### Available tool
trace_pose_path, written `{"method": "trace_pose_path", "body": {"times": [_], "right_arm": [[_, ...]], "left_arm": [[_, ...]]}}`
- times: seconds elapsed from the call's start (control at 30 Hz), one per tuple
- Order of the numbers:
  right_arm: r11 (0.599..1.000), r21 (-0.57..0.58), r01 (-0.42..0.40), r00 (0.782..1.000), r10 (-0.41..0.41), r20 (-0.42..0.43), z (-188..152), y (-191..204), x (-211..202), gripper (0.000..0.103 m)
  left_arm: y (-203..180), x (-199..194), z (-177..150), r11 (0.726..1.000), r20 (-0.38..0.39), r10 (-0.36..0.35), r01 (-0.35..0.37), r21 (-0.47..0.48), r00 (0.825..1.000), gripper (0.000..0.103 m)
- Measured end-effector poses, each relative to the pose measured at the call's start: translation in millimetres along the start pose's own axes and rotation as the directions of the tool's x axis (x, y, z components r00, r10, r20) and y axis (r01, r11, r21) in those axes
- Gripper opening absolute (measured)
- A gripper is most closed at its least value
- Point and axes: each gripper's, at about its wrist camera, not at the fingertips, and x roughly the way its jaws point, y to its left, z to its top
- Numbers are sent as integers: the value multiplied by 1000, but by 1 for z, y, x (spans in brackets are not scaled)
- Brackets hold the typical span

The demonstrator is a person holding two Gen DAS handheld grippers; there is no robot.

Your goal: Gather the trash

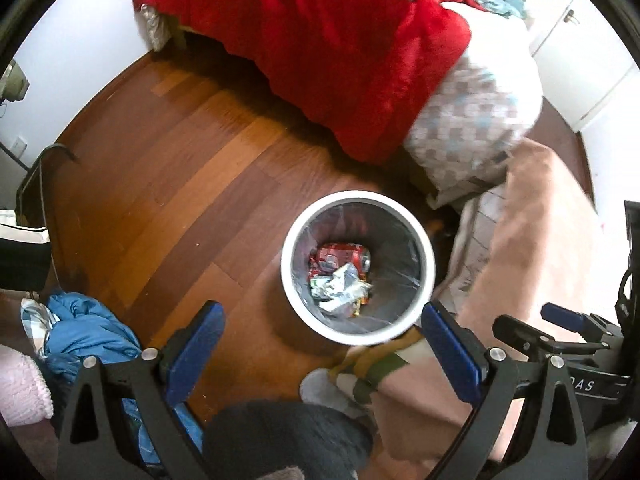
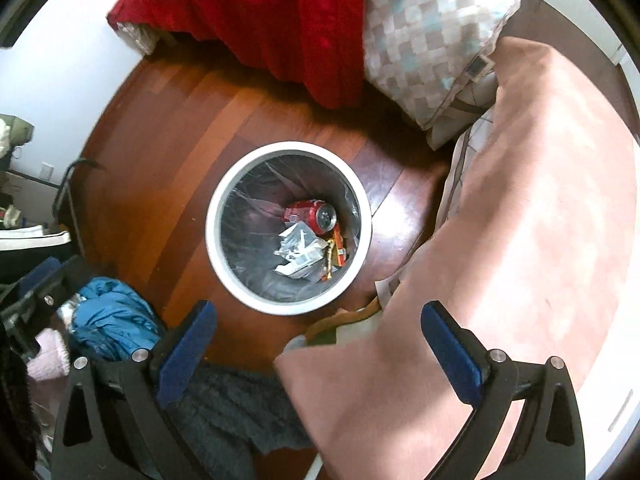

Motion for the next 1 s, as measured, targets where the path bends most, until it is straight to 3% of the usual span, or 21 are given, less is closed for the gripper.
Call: {"method": "trace_pose_path", "body": {"times": [0.2, 0.63, 1.0], "right_arm": [[998, -13, -61, 995, 62, 82, -22, 6, -67, 103], [971, -113, -209, 955, 228, 190, -53, 28, -203, 103], [955, -168, -243, 942, 274, 195, -69, 41, -246, 103]], "left_arm": [[-12, -57, -10, 998, 51, -61, 60, 18, 997, 100], [-25, -160, -22, 975, 116, -214, 206, 78, 970, 100], [-22, -198, -30, 968, 150, -245, 233, 94, 958, 100]]}}
